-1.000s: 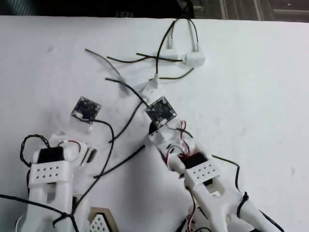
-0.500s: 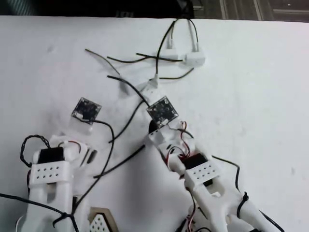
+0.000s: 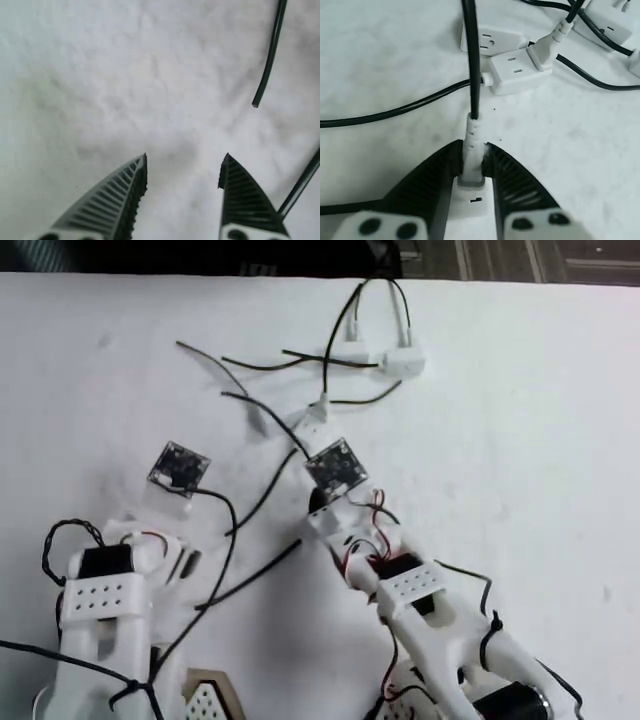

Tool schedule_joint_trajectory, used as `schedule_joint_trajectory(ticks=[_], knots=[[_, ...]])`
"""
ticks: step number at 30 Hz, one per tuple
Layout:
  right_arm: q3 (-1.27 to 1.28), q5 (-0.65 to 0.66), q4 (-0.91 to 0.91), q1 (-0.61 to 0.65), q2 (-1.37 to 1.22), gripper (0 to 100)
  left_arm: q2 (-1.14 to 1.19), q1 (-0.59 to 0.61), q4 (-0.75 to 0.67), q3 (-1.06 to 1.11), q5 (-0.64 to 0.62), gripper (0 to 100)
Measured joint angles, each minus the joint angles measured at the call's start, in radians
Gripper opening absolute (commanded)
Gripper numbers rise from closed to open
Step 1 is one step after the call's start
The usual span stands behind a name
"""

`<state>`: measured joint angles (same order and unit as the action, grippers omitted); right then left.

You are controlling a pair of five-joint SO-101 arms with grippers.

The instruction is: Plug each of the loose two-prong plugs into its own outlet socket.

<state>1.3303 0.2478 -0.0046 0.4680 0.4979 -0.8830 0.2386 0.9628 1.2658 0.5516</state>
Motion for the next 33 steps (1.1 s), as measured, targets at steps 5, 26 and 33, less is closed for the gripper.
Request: schedule_joint_trajectory(ticks=[5, 26, 33], knots=[[0.000, 0.000, 0.071, -0.003, 0.046, 1.7, 0.000, 0.000, 0.000, 0.000, 0.000, 24], [0.015, -0.002, 0.172, -0.028, 0.098, 1.7, 0.000, 0.000, -0.003, 0.000, 0.000, 24], [0.011, -0.002, 0.203, -0.031, 0.094, 1.7, 0.000, 0.000, -0.026, 0.000, 0.000, 24]])
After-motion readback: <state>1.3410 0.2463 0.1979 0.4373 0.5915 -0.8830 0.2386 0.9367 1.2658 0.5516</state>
